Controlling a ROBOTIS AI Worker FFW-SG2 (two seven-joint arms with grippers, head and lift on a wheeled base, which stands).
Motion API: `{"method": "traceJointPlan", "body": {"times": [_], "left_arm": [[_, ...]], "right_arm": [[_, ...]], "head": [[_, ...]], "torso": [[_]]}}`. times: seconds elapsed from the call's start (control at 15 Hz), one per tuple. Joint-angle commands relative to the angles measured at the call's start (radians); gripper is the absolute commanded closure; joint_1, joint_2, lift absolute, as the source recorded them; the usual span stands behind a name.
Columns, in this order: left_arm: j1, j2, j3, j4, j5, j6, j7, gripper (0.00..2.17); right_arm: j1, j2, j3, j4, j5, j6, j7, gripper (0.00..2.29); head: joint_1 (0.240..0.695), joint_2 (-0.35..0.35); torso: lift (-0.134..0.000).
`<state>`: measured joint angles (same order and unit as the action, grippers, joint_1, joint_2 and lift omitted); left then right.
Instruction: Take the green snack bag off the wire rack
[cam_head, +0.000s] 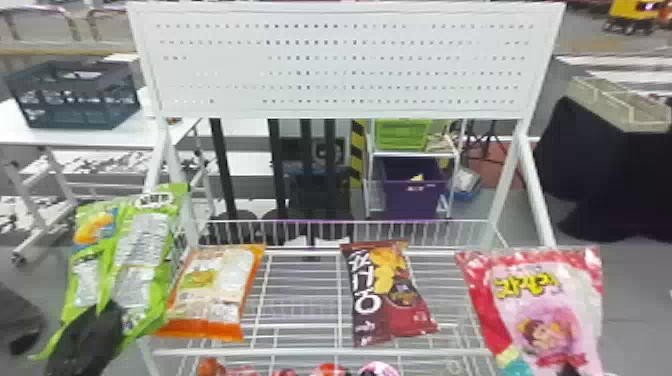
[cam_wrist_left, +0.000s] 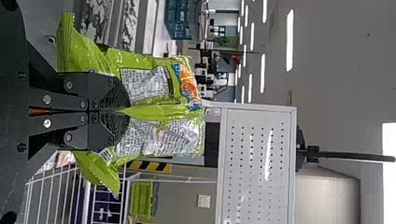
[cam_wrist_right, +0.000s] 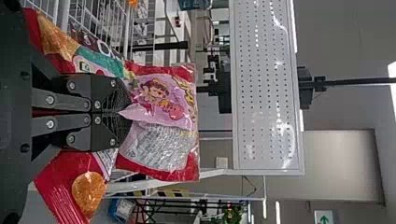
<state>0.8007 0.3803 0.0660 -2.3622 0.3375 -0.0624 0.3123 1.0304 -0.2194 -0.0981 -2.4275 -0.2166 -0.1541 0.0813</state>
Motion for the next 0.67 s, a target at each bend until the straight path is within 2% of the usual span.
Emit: {"method": "traceJointPlan", "body": {"times": [0.0,0.6], "left_arm": [[0.003,-0.001,0.0,0.001,0.0,-0.015,0.001,2.07],[0.014,-0.008,0.003,0.003,-0.002,-0.021,-0.002,2.07]], "right_arm": [[0.002,-0.002,0.0,-0.004,0.0,0.0,0.0,2.18],[0.008,0.0,0.0,-0.008,0.0,0.0,0.0,2.18]], "head": [[0.499,0.0],[0.499,0.0]], "torso": [[0.0],[0.0]]}}
